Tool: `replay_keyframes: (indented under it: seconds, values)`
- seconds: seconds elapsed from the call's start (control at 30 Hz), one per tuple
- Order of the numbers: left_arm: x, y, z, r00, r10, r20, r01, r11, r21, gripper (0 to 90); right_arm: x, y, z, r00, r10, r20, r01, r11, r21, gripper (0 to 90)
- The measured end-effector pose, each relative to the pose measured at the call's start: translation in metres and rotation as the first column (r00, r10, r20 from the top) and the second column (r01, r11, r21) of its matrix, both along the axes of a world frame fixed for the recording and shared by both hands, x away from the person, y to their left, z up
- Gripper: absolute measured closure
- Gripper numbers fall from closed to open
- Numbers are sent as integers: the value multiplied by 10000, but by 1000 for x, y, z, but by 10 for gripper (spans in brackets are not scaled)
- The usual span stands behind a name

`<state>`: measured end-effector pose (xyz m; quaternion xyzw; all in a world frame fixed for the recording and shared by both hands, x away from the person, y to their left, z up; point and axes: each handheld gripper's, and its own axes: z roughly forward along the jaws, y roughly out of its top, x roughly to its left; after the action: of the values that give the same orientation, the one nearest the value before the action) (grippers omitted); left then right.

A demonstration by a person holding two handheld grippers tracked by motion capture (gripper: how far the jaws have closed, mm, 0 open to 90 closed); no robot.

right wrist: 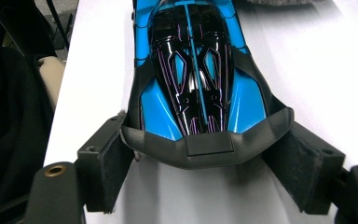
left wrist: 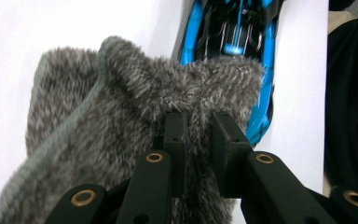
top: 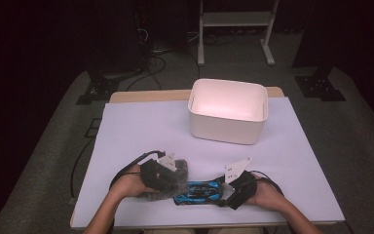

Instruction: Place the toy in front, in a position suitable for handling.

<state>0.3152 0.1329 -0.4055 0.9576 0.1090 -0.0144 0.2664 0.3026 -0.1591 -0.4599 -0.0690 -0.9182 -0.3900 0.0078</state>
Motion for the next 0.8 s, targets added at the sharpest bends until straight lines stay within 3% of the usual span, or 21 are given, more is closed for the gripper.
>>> replay_keyframes:
  seconds: [0.43,0.8]
  values:
    - [-15,-13,4,9960,-884,-101,884,9961,-19,774,0,0,0,10000,10,55,-10,10000,31,242]
    - [-15,-9,3,9952,-941,-280,944,9955,119,774,-1,0,0,9999,10,106,-10,10000,14,242]
